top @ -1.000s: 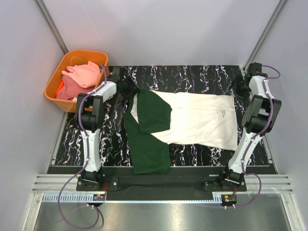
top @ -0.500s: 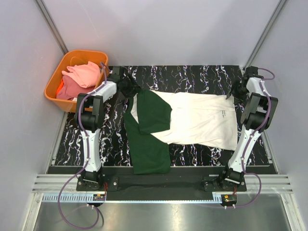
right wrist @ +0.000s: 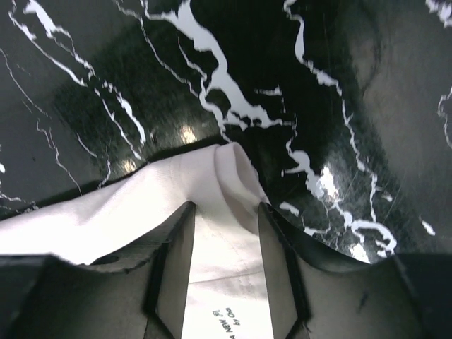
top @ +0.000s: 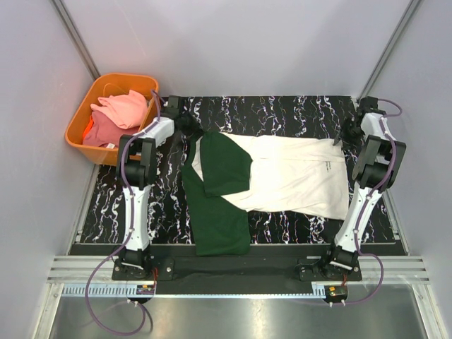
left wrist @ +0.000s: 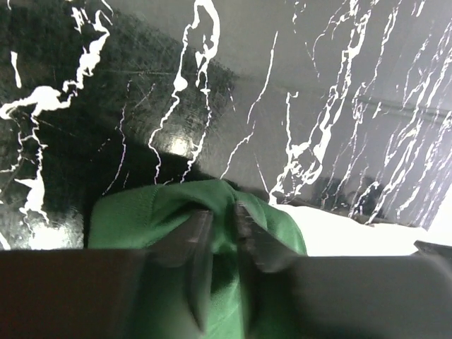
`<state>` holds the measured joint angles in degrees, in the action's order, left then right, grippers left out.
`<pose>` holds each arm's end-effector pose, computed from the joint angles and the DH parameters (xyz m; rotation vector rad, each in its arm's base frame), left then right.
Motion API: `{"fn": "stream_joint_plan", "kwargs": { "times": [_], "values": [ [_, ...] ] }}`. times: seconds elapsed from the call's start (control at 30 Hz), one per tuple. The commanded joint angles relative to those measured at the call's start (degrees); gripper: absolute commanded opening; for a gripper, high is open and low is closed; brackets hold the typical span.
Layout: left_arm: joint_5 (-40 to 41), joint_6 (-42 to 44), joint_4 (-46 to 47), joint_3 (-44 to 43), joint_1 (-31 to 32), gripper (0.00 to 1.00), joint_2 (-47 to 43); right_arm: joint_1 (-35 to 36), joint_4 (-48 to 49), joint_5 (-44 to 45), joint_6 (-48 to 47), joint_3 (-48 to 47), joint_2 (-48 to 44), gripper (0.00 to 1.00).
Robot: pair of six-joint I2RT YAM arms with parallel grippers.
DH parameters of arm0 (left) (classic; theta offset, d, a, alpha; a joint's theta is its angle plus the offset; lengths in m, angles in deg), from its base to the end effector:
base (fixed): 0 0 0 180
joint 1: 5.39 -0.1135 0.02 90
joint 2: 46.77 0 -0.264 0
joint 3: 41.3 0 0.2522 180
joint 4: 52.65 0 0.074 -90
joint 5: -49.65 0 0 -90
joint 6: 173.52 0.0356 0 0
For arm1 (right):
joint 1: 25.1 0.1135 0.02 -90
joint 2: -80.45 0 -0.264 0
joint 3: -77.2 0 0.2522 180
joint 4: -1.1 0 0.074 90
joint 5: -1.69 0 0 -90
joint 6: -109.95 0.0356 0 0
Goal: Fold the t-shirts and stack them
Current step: Fold the tshirt
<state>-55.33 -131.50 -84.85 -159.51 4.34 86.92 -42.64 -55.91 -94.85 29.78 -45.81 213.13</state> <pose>0.5094 -0.0967 0.1569 -0.7020 2.4145 -0.7583 0.4693 -0.1441 0.1648 0.6137 2.6560 0.1176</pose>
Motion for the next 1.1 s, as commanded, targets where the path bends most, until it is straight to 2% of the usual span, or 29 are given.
{"fn": "stream_joint_plan", "kwargs": {
  "times": [0.0,0.07,0.1,0.23,0.43,0.5,0.77,1.0,1.07],
  "values": [
    [0.39,2.36,0.51,-3.66,-0.07,0.10,-0.27,-0.39,0.71,1.62,-0.42,-3.77,2.49,0.47],
    [1.53,4.21,-0.80,-4.10,-0.16,0.03,-0.36,-0.48,0.70,1.19,-0.51,-4.39,2.76,0.53],
    [1.97,4.57,-0.99,-4.01,-0.16,0.00,-0.71,-0.48,0.70,1.01,-0.42,-4.74,2.84,0.62],
    [2.15,5.97,-1.34,-3.84,-0.16,0.00,-1.06,-0.57,0.70,-1.44,-0.42,-6.41,3.11,0.72],
    [2.33,7.38,-1.95,-4.80,-0.07,0.00,-1.68,-0.74,0.44,-2.24,0.63,-9.05,3.98,0.74],
    [2.50,7.21,-2.22,-5.24,-0.16,0.00,-1.59,-1.00,0.18,-2.24,0.98,-9.31,5.21,0.72],
    [2.50,6.41,-2.30,-5.33,-0.24,0.00,-1.24,-1.18,0.18,-2.77,1.34,-10.28,7.85,0.58],
    [4.35,6.59,-2.48,-6.30,-0.86,0.00,-0.71,-1.18,0.09,-0.14,3.97,-10.81,8.47,0.03],
    [5.57,6.68,-2.57,-6.47,-1.12,0.00,-0.62,-1.27,0.09,3.55,5.11,-10.72,8.29,0.00]
  ]
}}
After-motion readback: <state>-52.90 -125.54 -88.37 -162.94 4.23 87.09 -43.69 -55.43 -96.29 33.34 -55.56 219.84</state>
